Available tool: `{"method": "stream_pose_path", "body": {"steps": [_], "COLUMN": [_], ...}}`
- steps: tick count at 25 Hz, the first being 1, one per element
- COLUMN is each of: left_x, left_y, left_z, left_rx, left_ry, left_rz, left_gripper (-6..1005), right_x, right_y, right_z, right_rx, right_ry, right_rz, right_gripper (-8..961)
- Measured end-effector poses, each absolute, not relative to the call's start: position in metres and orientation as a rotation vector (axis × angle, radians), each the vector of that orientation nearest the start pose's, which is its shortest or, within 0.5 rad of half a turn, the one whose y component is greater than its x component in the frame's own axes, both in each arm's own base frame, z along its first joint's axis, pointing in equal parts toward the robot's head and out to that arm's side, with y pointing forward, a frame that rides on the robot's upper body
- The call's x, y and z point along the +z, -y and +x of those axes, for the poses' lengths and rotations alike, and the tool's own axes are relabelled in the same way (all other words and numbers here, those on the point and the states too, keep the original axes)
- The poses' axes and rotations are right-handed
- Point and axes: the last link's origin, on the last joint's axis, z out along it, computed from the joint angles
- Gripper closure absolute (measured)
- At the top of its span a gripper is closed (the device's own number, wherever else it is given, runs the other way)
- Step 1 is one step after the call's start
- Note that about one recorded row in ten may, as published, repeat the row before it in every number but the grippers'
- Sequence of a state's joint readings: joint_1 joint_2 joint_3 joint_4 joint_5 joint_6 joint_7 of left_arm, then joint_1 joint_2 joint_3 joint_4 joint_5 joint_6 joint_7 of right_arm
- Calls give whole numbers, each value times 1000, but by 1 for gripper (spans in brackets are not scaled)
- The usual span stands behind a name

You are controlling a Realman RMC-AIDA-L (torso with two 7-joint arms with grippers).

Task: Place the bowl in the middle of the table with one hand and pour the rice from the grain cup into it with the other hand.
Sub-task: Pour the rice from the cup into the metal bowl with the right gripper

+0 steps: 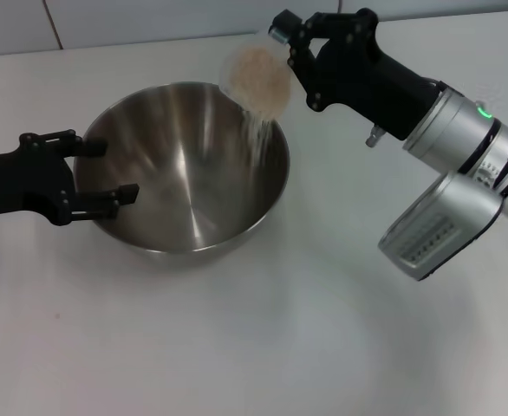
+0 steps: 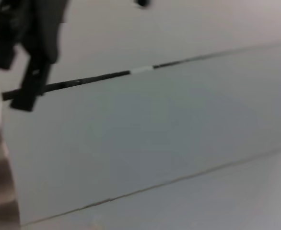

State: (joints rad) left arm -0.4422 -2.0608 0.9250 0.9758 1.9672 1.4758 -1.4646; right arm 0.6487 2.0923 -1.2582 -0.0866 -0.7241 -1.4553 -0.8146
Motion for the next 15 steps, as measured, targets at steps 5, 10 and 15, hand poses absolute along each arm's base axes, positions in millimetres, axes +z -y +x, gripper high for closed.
{"method": "stream_pose_path", "body": {"steps": [5,10,15], "left_x": [27,25,25], "left_y": [-344,-345,-345], "left_z": [-246,-243,-242], "left_rx": [-417,-415,-416], "left_ry": [361,353,361], "left_rz": [-2739,-2749,-2750], "left_gripper": [185,185,185], "right_x": [-44,-48,-56], "right_y": [-353,-358,-364], "right_z": [210,201,196], "right_rx": [252,243,181], "right_ry": [1192,1255,1358], "right_rz": [-1590,-1574,-1559], "right_gripper": [938,937,937]}}
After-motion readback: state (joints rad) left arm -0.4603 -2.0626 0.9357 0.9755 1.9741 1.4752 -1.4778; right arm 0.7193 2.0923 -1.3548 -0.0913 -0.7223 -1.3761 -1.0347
